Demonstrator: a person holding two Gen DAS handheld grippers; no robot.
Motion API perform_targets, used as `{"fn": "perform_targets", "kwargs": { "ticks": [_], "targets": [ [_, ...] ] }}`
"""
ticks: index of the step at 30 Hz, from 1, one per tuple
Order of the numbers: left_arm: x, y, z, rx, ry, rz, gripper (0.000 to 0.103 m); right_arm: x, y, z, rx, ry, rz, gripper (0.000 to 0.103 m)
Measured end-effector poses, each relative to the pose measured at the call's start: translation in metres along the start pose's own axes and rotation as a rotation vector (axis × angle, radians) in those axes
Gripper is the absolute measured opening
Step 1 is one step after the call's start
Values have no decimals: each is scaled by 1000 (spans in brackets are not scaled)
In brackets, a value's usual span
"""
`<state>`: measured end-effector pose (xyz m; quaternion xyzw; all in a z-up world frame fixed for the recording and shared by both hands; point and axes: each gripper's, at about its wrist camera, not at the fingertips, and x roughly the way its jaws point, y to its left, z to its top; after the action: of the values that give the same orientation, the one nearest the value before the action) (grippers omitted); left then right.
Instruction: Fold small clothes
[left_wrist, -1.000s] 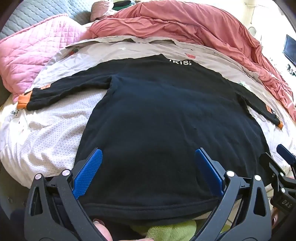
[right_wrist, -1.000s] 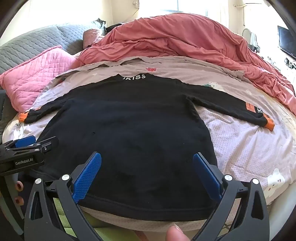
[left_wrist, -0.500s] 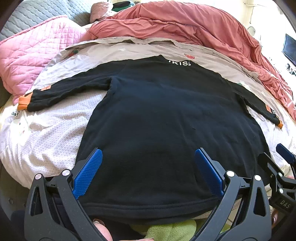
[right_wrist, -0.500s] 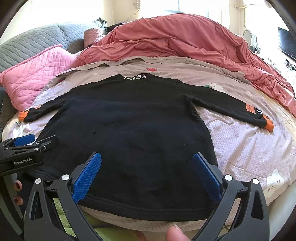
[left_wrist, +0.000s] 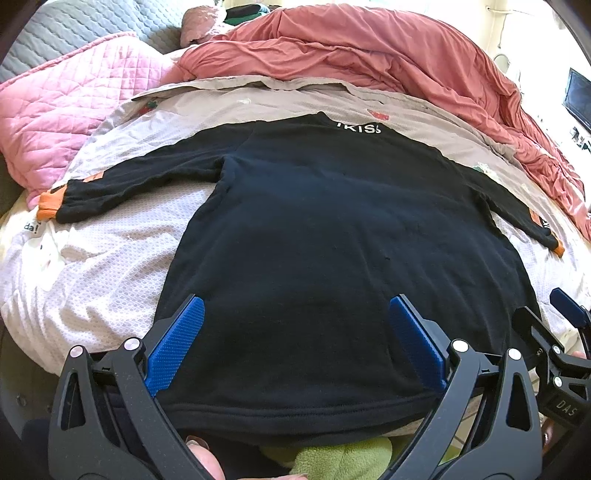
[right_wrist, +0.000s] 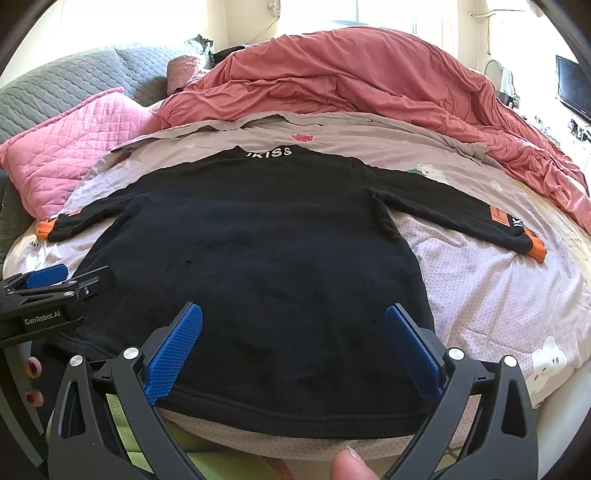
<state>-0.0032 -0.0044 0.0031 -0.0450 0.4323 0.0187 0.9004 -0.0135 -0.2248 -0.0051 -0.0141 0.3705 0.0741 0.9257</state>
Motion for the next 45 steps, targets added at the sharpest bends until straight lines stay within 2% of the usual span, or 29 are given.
{"fn": "perform_targets", "kwargs": {
  "ticks": [37,45],
  "targets": [
    [-2,-1,5,8,2,8,94,1,-4,-1,13,-8,1,99],
    [4,-8,16,17,4,21,94,10,-14,13,29,-23,1,99]
  ]
}}
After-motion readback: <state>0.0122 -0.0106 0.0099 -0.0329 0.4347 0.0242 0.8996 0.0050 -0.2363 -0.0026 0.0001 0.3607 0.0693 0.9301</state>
